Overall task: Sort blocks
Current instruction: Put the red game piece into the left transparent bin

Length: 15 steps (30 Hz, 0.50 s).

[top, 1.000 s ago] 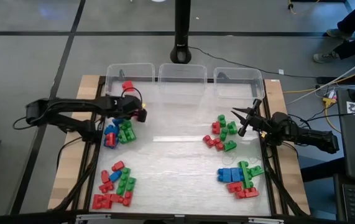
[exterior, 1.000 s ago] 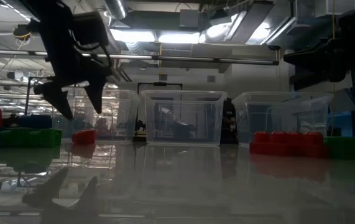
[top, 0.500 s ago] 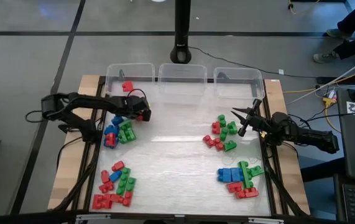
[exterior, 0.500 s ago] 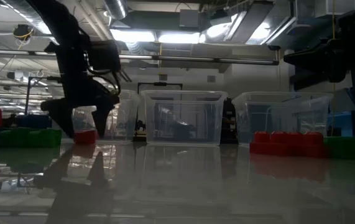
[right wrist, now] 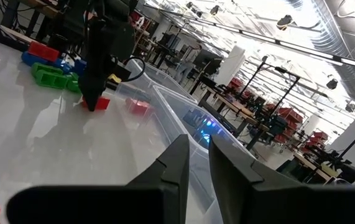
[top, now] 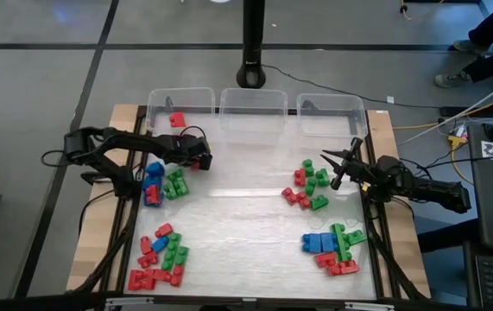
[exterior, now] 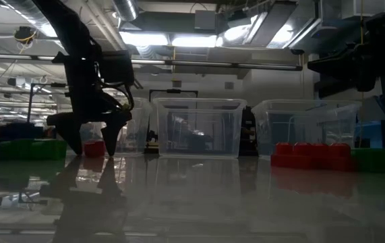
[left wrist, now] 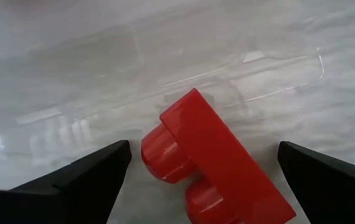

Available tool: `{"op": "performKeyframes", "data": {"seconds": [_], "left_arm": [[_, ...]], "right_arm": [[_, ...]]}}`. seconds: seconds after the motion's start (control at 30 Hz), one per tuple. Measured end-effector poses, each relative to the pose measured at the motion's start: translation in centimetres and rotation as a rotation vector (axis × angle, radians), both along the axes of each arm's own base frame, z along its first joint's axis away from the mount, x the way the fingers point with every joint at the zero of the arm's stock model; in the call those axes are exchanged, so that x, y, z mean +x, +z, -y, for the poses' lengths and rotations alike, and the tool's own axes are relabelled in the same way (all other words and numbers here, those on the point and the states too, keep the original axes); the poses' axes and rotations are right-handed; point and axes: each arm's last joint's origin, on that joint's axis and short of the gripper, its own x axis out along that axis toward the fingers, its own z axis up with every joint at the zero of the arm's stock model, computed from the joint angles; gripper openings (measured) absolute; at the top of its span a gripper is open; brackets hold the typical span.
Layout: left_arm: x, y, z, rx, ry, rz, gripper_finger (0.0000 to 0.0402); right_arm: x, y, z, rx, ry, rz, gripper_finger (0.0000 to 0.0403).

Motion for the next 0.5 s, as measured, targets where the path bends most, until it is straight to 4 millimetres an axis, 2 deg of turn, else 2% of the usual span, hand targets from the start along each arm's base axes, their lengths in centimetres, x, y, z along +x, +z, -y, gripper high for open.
{"op": "performKeyframes", "data": {"seconds": [0.17, 0.5], "left_arm": [[-0.01, -0.01, 0.00, 0.000, -0.010, -0.005, 0.0389], [0.03, -0.03, -0.02, 0.003, -0.024, -0.007, 0.0309]], "right_arm": [[0.00, 0.00, 0.00, 0.000, 0.000, 0.000, 0.0065], [0.00, 0.00, 0.00, 0.000, 0.000, 0.000, 0.0065]]}}
